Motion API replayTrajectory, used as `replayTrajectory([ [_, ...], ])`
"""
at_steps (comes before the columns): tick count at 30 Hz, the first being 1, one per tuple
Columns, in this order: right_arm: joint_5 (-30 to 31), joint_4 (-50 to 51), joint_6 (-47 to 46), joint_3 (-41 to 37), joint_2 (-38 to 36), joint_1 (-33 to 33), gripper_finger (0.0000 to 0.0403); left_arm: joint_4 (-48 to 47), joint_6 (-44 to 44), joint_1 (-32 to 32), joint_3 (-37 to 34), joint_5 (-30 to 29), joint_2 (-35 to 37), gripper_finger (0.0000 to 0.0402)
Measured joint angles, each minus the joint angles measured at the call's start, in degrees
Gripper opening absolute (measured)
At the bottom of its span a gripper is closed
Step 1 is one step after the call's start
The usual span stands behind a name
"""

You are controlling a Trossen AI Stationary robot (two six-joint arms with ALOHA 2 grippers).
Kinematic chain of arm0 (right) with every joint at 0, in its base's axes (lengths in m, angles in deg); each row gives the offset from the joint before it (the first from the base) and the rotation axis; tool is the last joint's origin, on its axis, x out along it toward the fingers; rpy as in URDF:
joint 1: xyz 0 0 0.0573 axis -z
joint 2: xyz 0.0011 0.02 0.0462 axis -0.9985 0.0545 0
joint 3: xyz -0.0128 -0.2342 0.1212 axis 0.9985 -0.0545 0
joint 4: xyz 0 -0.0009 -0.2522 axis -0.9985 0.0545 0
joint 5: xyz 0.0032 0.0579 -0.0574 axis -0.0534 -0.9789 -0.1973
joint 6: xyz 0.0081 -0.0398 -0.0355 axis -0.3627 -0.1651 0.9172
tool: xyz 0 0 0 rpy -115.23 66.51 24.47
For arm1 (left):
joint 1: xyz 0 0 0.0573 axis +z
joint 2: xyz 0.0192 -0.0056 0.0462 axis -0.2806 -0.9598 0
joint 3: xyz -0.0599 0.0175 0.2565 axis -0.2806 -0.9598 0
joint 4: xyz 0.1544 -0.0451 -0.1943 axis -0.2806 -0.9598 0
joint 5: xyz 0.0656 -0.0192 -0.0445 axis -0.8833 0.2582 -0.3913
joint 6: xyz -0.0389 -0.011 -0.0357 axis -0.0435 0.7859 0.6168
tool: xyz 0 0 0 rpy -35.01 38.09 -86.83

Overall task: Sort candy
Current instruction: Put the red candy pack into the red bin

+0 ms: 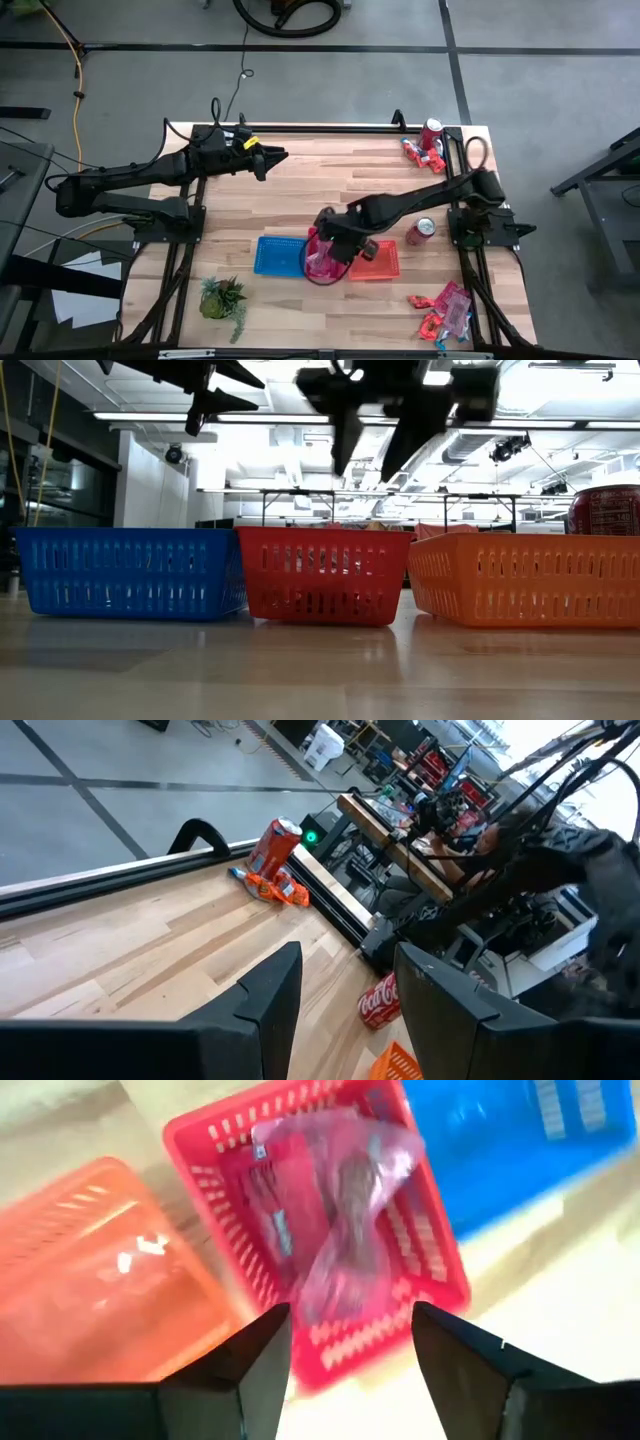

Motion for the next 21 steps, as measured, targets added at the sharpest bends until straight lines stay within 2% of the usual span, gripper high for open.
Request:
replayTrajectory([
  [5, -0.5, 7.3, -16.9, 0.0, -4.5, 1.4, 0.0203, 0.2, -0.2, 0.0, 0.0, 0.0, 0.0, 0.0149],
  [9, -3.2, 11.8, -26.9, 0.0, -7.1, 1.8, 0.0203, 0.2, -2.9, 0.0, 0.0, 0.0, 0.0, 0.0149],
  [21, -3.6, 19.0, -38.2, -0.2, -8.9, 2.8, 0.0204, 0.2, -3.1, 0.1, 0.0, -0.3, 0.0, 0.0149],
])
